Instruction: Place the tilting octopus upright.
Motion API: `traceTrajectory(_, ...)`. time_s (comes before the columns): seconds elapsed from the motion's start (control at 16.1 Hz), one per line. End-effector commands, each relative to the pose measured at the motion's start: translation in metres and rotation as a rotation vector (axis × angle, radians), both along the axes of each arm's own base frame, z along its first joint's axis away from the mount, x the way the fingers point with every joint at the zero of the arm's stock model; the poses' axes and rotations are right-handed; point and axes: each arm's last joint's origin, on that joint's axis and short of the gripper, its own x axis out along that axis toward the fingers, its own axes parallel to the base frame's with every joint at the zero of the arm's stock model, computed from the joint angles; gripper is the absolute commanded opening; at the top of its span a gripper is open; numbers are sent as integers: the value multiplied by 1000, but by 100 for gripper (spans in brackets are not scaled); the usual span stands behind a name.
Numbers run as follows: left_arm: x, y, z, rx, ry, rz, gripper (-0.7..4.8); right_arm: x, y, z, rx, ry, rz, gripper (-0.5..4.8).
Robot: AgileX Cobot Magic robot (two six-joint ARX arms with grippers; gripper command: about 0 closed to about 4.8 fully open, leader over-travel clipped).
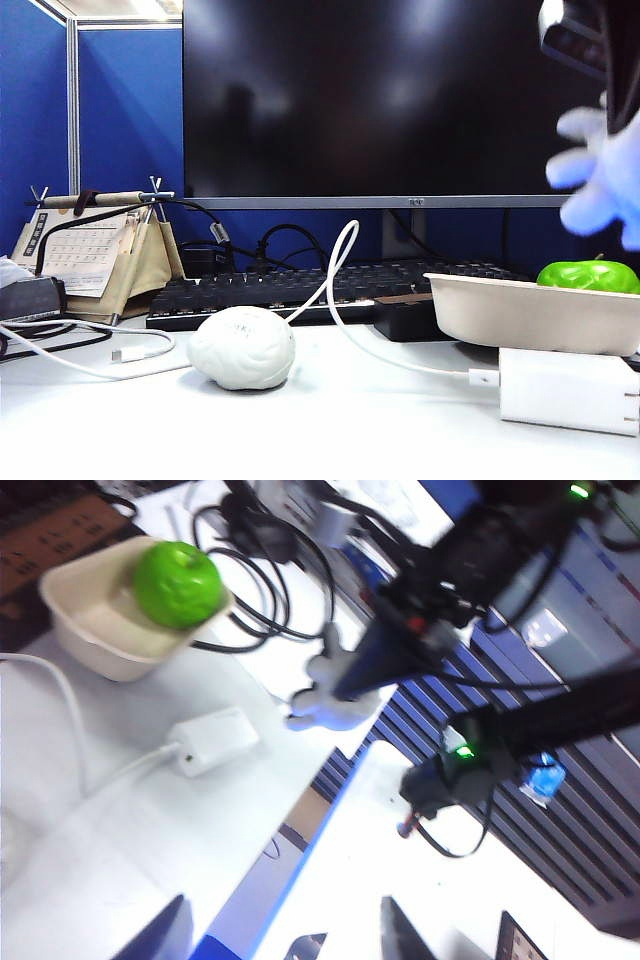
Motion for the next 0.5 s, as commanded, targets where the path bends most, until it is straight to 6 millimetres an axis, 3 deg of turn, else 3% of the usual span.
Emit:
traceTrajectory(0.06, 0, 0, 1, -4, -12, -7, 246, 9, 4, -10, -44, 73, -4, 220)
traceTrajectory(0.5, 0, 0, 1, -3, -10, -7, 246, 16, 0, -20, -270, 52, -30, 220)
